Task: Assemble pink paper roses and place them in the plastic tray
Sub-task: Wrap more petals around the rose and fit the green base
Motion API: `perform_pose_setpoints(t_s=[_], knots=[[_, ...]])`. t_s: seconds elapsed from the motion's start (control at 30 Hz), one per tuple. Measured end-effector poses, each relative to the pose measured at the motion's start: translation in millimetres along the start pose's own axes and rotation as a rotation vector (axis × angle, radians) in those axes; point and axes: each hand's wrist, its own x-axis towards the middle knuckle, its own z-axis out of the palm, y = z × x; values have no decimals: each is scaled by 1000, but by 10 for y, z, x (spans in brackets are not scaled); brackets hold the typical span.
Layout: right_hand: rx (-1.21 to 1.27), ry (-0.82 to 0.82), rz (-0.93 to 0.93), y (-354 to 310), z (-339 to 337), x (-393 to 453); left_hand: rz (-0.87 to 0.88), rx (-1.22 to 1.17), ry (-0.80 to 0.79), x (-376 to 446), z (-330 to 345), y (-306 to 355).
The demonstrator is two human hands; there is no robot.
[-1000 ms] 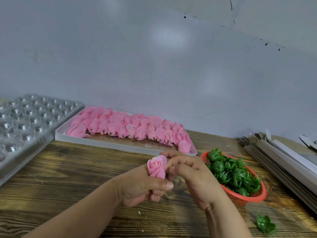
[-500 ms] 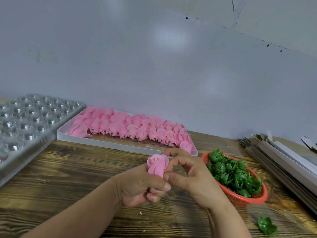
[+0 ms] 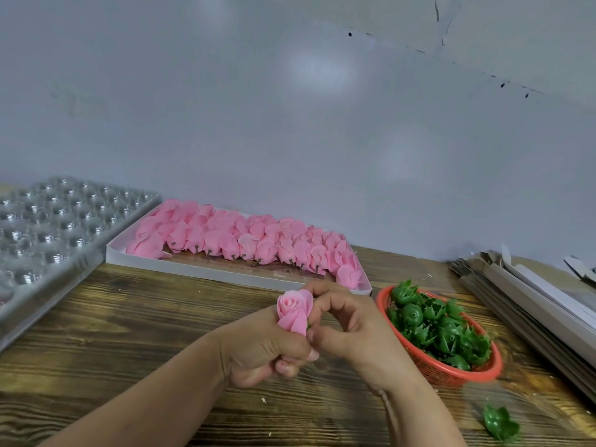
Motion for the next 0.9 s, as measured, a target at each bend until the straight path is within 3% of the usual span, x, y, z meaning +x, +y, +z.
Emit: perform_pose_setpoints(t_s=[0.23,0.5,0.9], knots=[[144,36,44,99,39,30,100,61,6,13,68,-13],[343,198,56,153,114,76,201,-13,100,45,93,-36],[314,258,47,176,105,76,181,181,153,48,117,-28]])
